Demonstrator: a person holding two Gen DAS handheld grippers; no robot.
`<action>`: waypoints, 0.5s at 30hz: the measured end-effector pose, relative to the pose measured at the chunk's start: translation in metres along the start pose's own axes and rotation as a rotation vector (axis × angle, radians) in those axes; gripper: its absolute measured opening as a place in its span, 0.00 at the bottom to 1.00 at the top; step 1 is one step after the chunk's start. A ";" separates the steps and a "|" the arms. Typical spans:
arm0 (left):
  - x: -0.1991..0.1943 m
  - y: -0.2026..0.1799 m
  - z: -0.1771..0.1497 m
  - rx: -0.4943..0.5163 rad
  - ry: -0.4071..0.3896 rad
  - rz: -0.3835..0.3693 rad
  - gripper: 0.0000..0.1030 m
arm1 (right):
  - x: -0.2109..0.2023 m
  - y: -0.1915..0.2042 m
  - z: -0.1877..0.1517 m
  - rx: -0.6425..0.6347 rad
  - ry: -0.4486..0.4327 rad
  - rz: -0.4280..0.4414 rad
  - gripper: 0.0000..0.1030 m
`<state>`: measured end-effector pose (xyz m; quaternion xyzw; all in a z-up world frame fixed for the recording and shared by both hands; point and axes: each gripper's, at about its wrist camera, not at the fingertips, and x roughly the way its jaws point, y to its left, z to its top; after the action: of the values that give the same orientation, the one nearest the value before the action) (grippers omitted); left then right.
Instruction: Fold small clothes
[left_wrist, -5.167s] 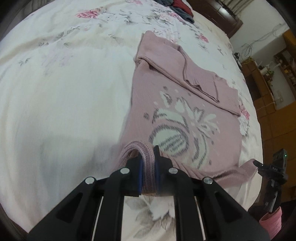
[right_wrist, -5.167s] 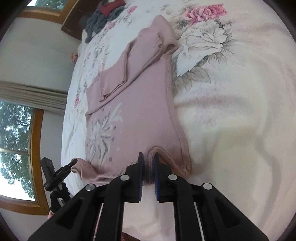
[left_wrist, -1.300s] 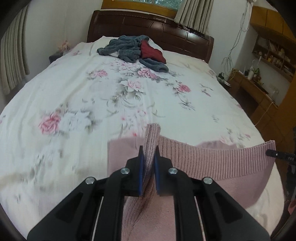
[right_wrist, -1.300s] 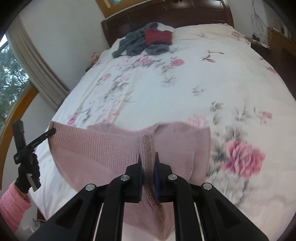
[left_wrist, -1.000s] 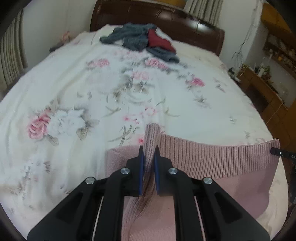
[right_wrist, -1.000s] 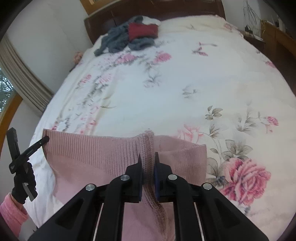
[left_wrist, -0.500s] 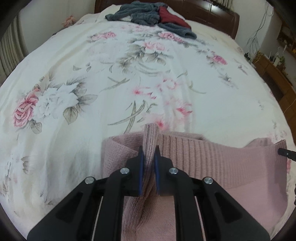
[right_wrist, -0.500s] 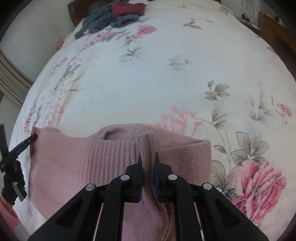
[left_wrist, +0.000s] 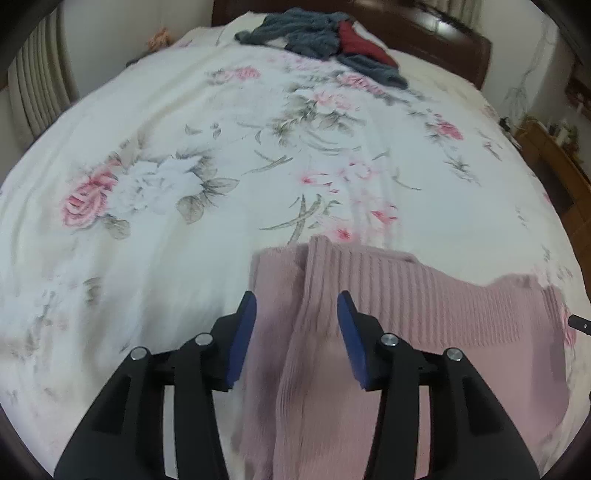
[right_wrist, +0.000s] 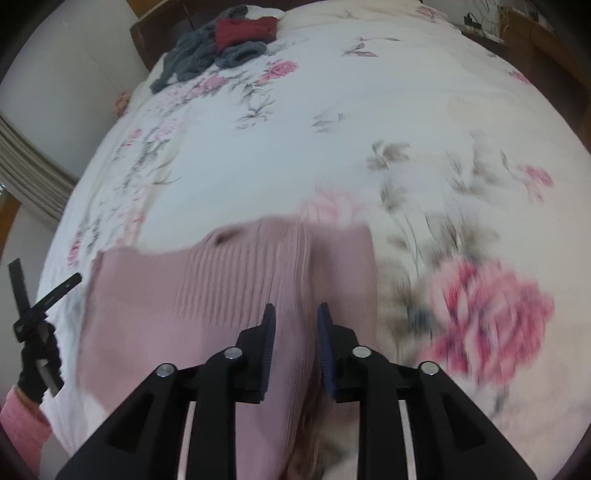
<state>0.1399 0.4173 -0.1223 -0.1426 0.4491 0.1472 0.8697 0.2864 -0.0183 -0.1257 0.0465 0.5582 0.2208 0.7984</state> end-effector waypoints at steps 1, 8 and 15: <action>-0.007 -0.002 -0.004 0.010 -0.006 0.001 0.47 | -0.006 0.001 -0.009 0.000 0.009 0.017 0.29; -0.042 -0.031 -0.057 0.046 0.022 -0.114 0.52 | -0.021 0.011 -0.091 -0.019 0.090 0.095 0.30; -0.022 -0.049 -0.098 0.072 0.143 -0.118 0.52 | -0.011 0.016 -0.120 -0.001 0.127 0.122 0.10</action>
<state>0.0743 0.3320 -0.1533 -0.1476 0.5056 0.0689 0.8472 0.1693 -0.0288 -0.1559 0.0658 0.6038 0.2717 0.7465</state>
